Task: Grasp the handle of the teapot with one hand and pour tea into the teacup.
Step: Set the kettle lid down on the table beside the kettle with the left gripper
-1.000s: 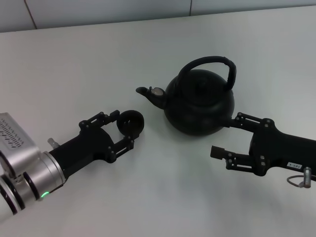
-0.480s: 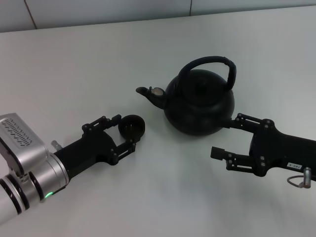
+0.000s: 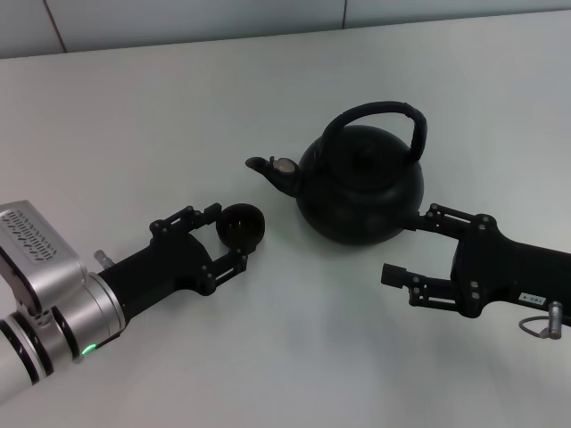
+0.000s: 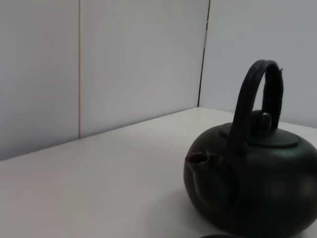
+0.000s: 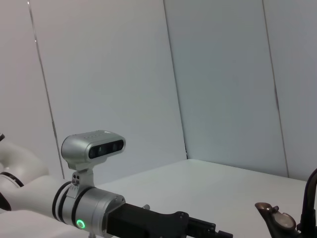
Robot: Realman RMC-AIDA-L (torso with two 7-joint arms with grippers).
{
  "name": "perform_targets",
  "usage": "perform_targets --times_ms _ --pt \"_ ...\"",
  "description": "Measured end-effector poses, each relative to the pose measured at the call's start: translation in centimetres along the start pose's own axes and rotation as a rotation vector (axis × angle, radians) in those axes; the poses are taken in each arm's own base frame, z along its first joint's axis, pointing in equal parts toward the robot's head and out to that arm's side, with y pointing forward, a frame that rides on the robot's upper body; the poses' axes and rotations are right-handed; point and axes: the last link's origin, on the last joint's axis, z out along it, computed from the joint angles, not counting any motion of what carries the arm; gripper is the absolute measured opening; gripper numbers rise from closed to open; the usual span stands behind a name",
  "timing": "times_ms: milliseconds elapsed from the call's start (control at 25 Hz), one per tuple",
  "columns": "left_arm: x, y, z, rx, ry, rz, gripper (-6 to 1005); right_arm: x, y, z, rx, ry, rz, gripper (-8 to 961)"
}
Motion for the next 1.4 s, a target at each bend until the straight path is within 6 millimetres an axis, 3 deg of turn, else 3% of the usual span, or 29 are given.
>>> perform_targets --times_ms 1400 --pt "-0.33 -0.34 -0.14 0.035 -0.012 -0.012 802 0.01 -0.09 -0.20 0.009 0.002 -0.012 764"
